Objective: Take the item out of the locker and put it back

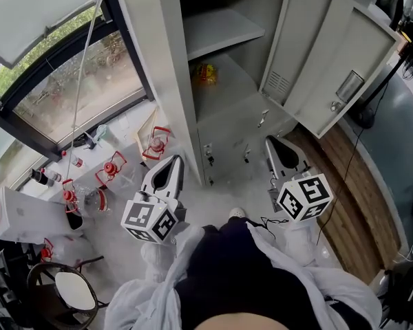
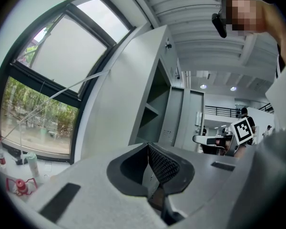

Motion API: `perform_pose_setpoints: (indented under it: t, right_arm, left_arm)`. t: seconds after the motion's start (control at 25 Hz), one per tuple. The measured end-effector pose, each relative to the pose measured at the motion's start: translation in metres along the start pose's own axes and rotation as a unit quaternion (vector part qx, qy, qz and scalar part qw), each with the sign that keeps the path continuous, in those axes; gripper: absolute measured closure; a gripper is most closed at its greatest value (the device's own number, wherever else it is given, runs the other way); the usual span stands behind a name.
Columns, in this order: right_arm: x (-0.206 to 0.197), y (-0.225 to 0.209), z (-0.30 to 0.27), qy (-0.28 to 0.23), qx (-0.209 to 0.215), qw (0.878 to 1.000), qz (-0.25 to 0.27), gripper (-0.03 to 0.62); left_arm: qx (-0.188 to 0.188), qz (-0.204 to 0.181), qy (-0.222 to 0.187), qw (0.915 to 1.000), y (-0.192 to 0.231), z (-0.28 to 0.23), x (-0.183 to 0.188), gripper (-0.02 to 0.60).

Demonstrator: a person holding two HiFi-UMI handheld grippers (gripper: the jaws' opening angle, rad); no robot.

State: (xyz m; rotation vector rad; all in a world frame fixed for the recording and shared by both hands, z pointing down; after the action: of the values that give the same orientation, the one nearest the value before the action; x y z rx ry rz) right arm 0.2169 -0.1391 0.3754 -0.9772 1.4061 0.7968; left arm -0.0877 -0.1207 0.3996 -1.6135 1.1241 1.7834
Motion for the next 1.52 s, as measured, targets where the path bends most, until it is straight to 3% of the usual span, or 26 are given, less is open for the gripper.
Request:
perform_pose_setpoints:
  t: [0.32, 1.52]
  right_arm:
    - [-0.017, -0.005, -0.002, 0.026, -0.017, 0.999, 0.008, 0.595]
    - [-0.011, 0.011, -0.03, 0.031, 0.018, 0.999, 0.026, 0.595]
  left_arm:
    - [0.006, 0.007, 0.005, 0.9999, 0.001, -0.008, -0.005, 0.574]
    - [0.007, 0.002, 0.005, 1.0, 0.003, -0.018, 0.002, 0.574]
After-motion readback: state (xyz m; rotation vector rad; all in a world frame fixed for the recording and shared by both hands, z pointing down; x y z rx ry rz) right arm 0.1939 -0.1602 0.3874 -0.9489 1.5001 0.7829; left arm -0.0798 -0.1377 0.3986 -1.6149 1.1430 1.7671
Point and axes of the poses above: the fingertips, and each gripper's own axes: z backward along the fingers, y to its left, x out of its top, the point moved 9 cm from there along z, backward along the fingers, and after that the axes turned 3 degrees about -x, right-handed, at the moved point
